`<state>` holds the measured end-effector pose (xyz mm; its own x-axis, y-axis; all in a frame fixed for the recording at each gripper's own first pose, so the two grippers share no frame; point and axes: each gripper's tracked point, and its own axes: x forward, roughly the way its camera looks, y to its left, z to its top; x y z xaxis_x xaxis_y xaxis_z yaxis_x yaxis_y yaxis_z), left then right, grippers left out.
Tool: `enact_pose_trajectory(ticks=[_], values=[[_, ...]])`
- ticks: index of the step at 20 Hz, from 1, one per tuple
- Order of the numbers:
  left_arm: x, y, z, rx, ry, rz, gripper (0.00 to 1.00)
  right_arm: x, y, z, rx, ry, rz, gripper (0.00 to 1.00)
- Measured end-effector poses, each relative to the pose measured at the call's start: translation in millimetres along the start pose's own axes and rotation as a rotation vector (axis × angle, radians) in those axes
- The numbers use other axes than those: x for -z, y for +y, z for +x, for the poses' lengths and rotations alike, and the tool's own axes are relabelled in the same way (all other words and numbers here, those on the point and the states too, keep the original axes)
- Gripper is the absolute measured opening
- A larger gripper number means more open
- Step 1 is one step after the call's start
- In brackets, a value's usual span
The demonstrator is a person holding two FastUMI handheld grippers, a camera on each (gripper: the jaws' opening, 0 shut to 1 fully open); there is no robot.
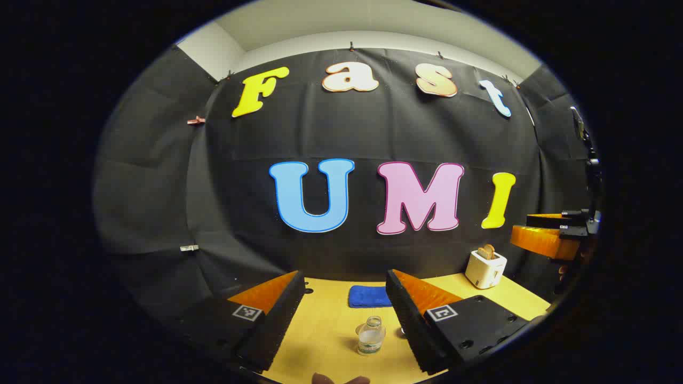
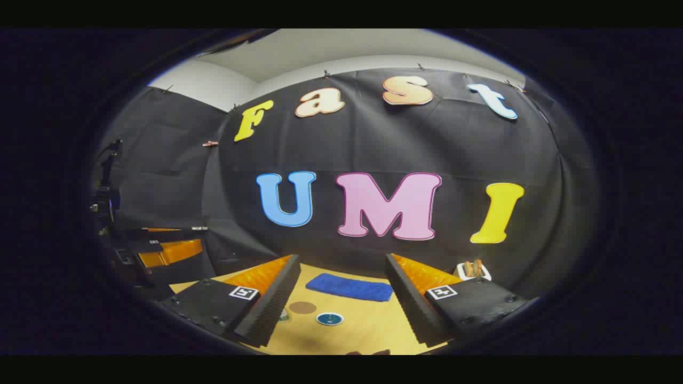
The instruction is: Open the teacup lid with one hand, grasp the water bottle and pour water into the teacup with the other hand; after pouring, place the water bottle on the coaster and then close the teacup lid.
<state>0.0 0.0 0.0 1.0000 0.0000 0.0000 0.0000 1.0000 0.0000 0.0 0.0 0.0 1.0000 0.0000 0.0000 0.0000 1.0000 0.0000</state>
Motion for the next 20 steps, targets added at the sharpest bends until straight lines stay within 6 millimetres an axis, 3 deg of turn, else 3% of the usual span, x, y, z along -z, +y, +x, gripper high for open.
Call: enact_pose_trajectory(ticks=[1, 13, 16, 20], values=[[0, 0, 3, 0.015, -0.005, 0.007, 0.95, 0, 2, 4, 0.007, 0.0, 0.002, 0.98], [10, -13, 39, 0.189, -0.002, -0.008, 0.96, 4, 13, 32, 0.085, 0.007, -0.023, 0.98], [20, -18, 44, 0.23, 0.018, -0.014, 0.96, 18, 19, 39, 0.09, 0.019, -0.022, 0.98], [54, -21, 50, 0.263, 0.065, -0.007, 0.96, 56, 26, 56, 0.079, 0.067, -0.017, 0.98]])
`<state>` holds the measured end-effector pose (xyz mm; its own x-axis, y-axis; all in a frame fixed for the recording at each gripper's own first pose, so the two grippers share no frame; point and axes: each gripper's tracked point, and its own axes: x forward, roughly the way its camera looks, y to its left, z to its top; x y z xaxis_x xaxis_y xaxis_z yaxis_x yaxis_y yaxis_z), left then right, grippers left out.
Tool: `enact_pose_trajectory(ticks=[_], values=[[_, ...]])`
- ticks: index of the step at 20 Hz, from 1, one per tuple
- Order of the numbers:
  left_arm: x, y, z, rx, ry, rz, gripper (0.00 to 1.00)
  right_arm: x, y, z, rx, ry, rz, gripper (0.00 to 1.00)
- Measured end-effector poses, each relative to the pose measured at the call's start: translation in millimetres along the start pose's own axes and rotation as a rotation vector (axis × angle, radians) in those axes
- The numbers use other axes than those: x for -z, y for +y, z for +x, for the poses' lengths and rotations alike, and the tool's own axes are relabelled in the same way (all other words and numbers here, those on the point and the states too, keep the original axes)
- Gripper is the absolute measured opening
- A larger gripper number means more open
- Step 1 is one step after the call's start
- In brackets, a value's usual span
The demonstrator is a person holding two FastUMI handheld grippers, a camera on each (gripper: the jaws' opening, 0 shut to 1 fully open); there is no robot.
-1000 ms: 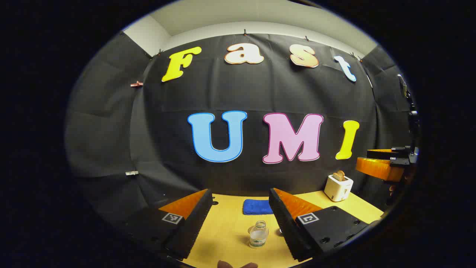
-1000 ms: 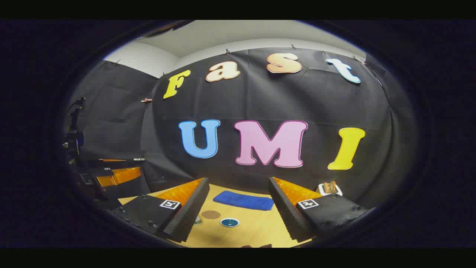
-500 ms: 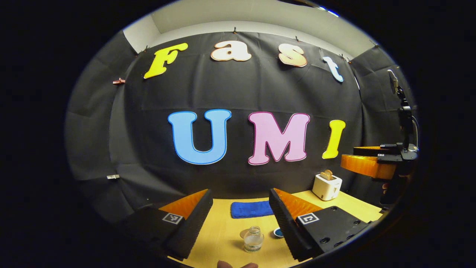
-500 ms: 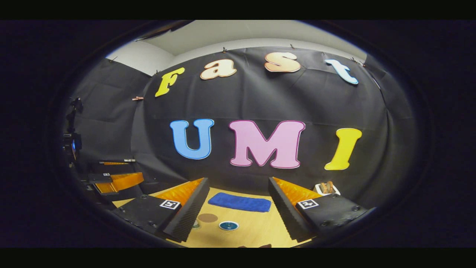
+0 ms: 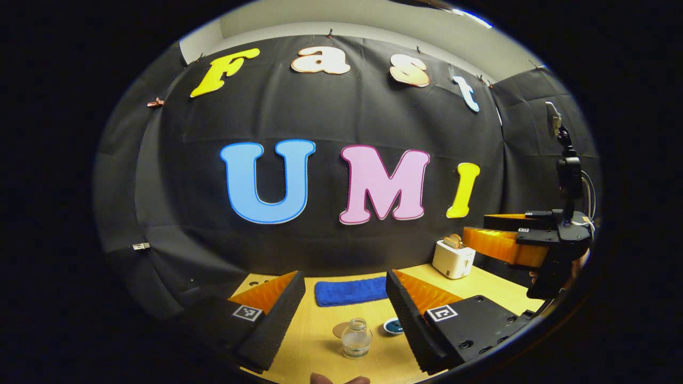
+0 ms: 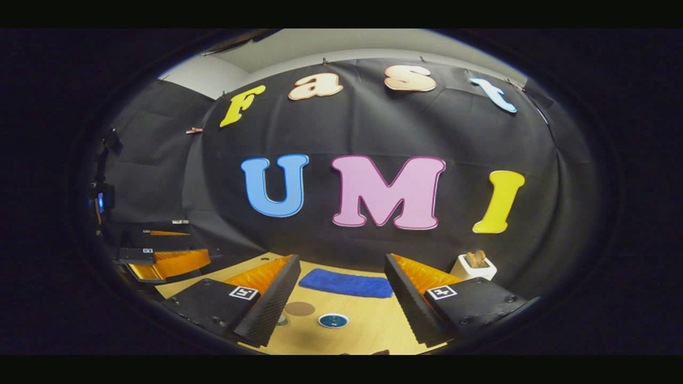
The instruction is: Open the teacup lid with one hand, grasp the water bottle and pour water into the teacup with the other hand; after pouring, place the water bottle on the coaster and then close the teacup lid.
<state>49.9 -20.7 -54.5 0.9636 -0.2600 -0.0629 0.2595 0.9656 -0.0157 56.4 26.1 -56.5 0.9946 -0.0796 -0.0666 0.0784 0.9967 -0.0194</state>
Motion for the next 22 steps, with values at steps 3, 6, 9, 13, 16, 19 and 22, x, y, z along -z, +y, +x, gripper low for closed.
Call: enact_pose_trajectory(ticks=[3, 6, 9, 13, 16, 19, 22], values=[[40, -5, 11, 0.018, 0.045, -0.004, 0.96, 44, 5, 23, -0.022, 0.032, -0.006, 0.98], [87, -4, 25, 0.006, 0.079, 0.004, 0.96, 89, 8, 46, -0.041, 0.072, -0.009, 0.98], [125, -10, 41, 0.021, 0.094, -0.001, 0.96, 143, 10, 67, -0.063, 0.107, 0.006, 0.98], [173, -18, 60, 0.046, 0.12, -0.007, 0.96, 205, 8, 85, -0.062, 0.157, 0.013, 0.98], [208, -19, 69, 0.049, 0.143, -0.004, 0.96, 238, 9, 93, -0.061, 0.184, 0.016, 0.98], [233, -18, 79, 0.049, 0.158, -0.009, 0.96, 264, 10, 100, -0.069, 0.205, 0.025, 0.98], [251, -17, 89, 0.049, 0.164, -0.005, 0.96, 283, 11, 105, -0.077, 0.224, 0.025, 0.98]])
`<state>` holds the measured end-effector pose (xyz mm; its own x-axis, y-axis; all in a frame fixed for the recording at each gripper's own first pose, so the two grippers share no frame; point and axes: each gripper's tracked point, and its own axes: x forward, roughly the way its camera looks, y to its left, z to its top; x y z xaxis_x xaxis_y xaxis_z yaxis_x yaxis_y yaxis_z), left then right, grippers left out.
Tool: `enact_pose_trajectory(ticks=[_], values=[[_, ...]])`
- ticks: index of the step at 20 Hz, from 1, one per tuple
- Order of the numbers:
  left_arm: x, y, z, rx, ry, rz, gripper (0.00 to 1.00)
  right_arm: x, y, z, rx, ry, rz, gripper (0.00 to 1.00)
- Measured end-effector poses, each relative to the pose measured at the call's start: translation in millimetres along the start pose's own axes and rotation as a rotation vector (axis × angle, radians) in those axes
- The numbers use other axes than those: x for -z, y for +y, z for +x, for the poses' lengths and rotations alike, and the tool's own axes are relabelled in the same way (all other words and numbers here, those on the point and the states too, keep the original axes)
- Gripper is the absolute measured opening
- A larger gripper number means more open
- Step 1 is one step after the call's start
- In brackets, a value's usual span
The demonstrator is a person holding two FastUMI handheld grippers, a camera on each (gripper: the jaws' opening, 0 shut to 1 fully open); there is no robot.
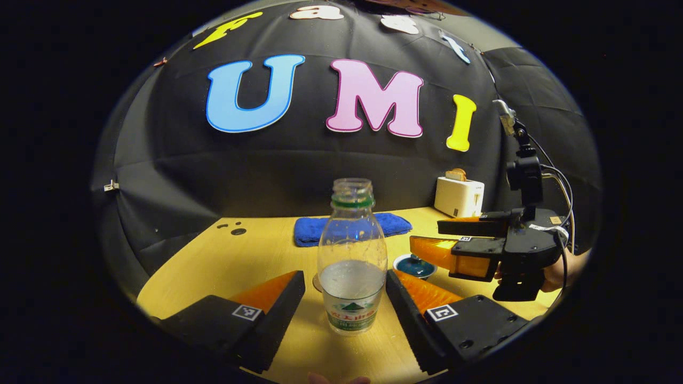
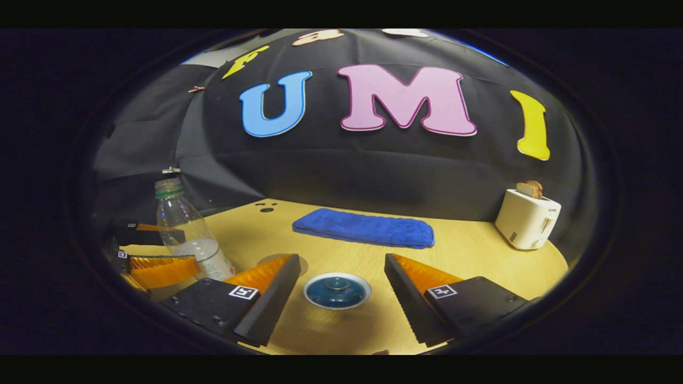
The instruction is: Open the teacup lid with one hand, grasp the water bottle and pour water into the teacup with the other hand; after pouring, place the water bottle on the coaster and then close the teacup lid.
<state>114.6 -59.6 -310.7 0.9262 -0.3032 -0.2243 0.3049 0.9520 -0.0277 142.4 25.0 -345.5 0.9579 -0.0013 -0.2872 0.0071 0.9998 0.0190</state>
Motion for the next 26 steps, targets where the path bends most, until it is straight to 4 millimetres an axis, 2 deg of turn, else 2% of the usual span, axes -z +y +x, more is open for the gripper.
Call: enact_pose_trajectory(ticks=[2, 3, 8, 9, 10, 11, 12, 13, 14, 17, 18, 22, 26], values=[[9, -1, 6, 0.001, 0.008, -0.002, 0.97, 9, 2, 4, -0.01, 0.012, 0.003, 0.96], [13, -1, 8, 0.001, 0.01, -0.005, 0.97, 14, 2, 5, -0.011, 0.02, 0.004, 0.91], [17, -4, 17, -0.004, 0.008, -0.02, 0.97, 32, 4, 17, -0.036, 0.064, 0.037, 0.8], [16, -4, 18, -0.005, 0.007, -0.022, 0.97, 35, 3, 18, -0.034, 0.071, 0.044, 0.66], [18, -4, 18, -0.007, 0.006, -0.021, 0.97, 37, 1, 20, -0.029, 0.08, 0.048, 0.62], [20, -4, 18, -0.005, 0.007, -0.021, 0.97, 39, 2, 20, -0.034, 0.082, 0.059, 0.49], [18, -5, 18, -0.005, 0.007, -0.02, 0.97, 36, 4, 21, -0.041, 0.08, 0.07, 0.41], [19, -6, 18, -0.004, 0.006, -0.02, 0.97, 37, 5, 18, -0.047, 0.077, 0.076, 0.42], [17, -6, 19, -0.004, 0.004, -0.019, 0.97, 35, 6, 21, -0.047, 0.08, 0.078, 0.35], [18, -5, 19, -0.003, 0.004, -0.016, 0.97, 34, 5, 20, -0.05, 0.076, 0.07, 0.26], [17, -6, 21, -0.003, 0.005, -0.016, 0.97, 30, 5, 20, -0.05, 0.065, 0.069, 0.31], [17, -3, 24, -0.011, 0.006, -0.01, 0.96, 11, -6, 16, -0.021, 0.025, 0.078, 0.31], [19, -5, 28, -0.002, 0.007, -0.01, 0.97, -7, -40, -4, 0.05, -0.011, 0.062, 0.31]])
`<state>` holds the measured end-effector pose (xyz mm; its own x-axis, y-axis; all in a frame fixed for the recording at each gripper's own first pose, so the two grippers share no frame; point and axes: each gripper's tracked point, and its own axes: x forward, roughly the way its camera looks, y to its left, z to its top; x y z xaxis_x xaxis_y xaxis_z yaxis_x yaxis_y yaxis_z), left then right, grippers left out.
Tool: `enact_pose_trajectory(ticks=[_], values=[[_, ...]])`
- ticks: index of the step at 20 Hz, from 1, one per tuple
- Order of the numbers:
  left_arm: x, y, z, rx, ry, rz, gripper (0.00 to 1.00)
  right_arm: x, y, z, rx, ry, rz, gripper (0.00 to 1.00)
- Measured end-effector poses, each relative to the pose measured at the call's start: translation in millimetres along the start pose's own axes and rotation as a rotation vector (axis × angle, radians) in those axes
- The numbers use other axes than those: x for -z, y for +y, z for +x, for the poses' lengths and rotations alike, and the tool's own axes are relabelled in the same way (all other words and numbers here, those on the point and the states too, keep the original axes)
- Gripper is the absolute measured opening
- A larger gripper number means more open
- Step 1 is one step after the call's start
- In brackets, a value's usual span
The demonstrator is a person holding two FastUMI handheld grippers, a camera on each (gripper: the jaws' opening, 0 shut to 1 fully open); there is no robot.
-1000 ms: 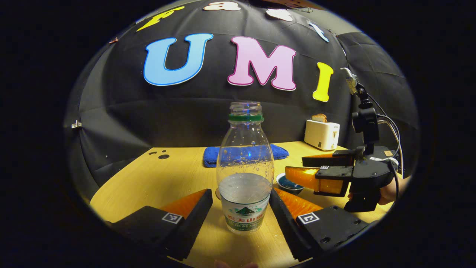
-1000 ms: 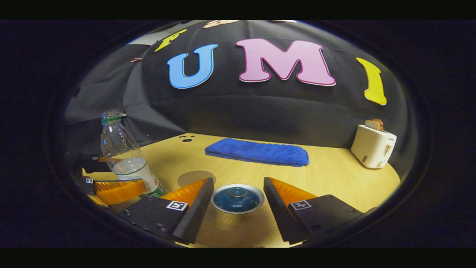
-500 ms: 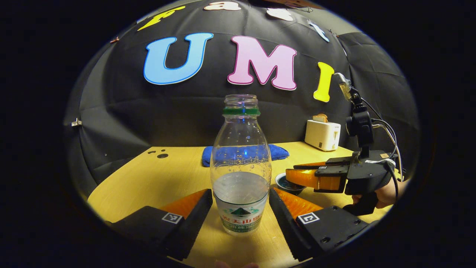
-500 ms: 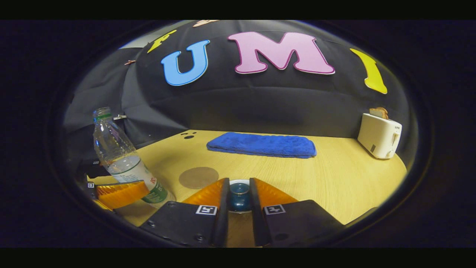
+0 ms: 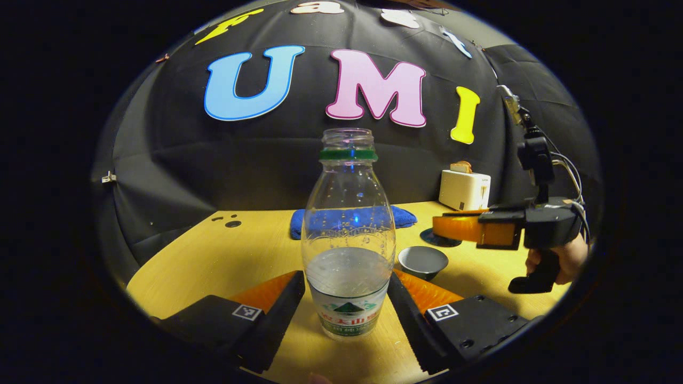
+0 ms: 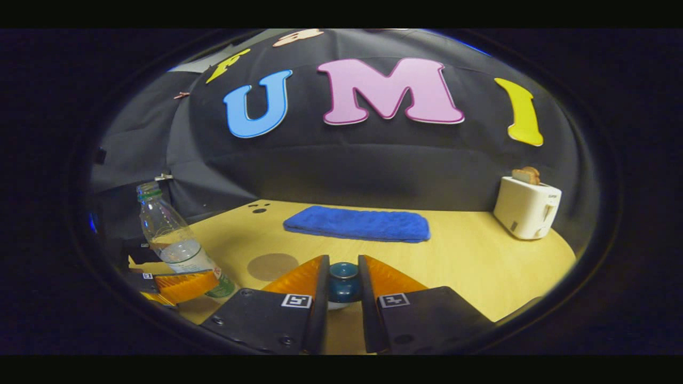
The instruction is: Open the teacup lid with one hand, grasp the water bottle and pour water into the teacup with the other hand; after pouring, place the water bottle on the coaster and then close the teacup lid.
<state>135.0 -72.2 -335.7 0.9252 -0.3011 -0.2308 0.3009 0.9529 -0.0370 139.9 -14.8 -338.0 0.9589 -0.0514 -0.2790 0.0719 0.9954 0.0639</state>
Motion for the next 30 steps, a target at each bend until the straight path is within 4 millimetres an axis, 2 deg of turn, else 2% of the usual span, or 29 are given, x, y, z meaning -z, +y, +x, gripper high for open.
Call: enact_pose_trajectory(ticks=[3, 4, 6, 7, 8, 9, 12, 16, 17, 18, 19, 20, 22, 23, 24, 25, 26, 27, 28, 30], values=[[2, 0, 6, 0.0, 0.002, 0.004, 0.97, -3, -31, -16, 0.061, -0.003, -0.022, 0.31], [-1, 0, 6, -0.002, 0.004, 0.013, 0.79, -5, -41, -20, 0.08, -0.003, -0.029, 0.31], [-2, 2, 8, -0.02, 0.029, 0.066, 0.77, -5, -57, -28, 0.111, -0.004, -0.026, 0.31], [-3, 6, 9, -0.037, 0.042, 0.111, 0.8, -5, -63, -32, 0.126, -0.006, -0.023, 0.31], [-5, 10, 11, -0.053, 0.055, 0.162, 0.75, -5, -69, -34, 0.137, -0.007, -0.022, 0.31], [-8, 14, 11, -0.068, 0.066, 0.218, 0.74, -5, -74, -36, 0.147, -0.009, -0.023, 0.31], [-18, 30, 18, -0.123, 0.131, 0.43, 0.74, -5, -86, -44, 0.168, -0.012, -0.03, 0.31], [-19, 49, 31, -0.189, 0.221, 0.732, 0.73, -6, -102, -57, 0.192, -0.027, -0.022, 0.31], [-23, 48, 37, -0.193, 0.216, 0.818, 0.73, -6, -107, -60, 0.199, -0.03, -0.021, 0.26], [-27, 46, 42, -0.191, 0.213, 0.903, 0.73, -4, -110, -63, 0.205, -0.031, -0.018, 0.31], [-30, 43, 45, -0.183, 0.205, 0.974, 0.73, -2, -113, -67, 0.21, -0.031, -0.015, 0.31], [-29, 39, 49, -0.169, 0.203, 1.024, 0.72, -1, -117, -68, 0.215, -0.032, -0.014, 0.36], [-26, 33, 58, -0.147, 0.222, 1.077, 0.73, 1, -123, -73, 0.225, -0.037, -0.014, 0.36], [-25, 32, 60, -0.144, 0.238, 1.101, 0.73, 2, -125, -75, 0.23, -0.037, -0.015, 0.31], [-23, 32, 64, -0.146, 0.257, 1.132, 0.73, 3, -127, -76, 0.233, -0.038, -0.013, 0.36], [-21, 33, 68, -0.147, 0.264, 1.16, 0.73, 3, -130, -79, 0.238, -0.039, -0.011, 0.31], [-21, 33, 71, -0.153, 0.272, 1.187, 0.73, 3, -132, -80, 0.24, -0.041, -0.005, 0.36], [-21, 37, 74, -0.166, 0.279, 1.217, 0.73, 3, -134, -81, 0.242, -0.046, 0.002, 0.31], [-22, 40, 78, -0.182, 0.287, 1.25, 0.73, 2, -135, -82, 0.244, -0.05, 0.004, 0.36], [-25, 45, 82, -0.205, 0.294, 1.311, 0.73, 3, -138, -84, 0.249, -0.05, -0.005, 0.31]])
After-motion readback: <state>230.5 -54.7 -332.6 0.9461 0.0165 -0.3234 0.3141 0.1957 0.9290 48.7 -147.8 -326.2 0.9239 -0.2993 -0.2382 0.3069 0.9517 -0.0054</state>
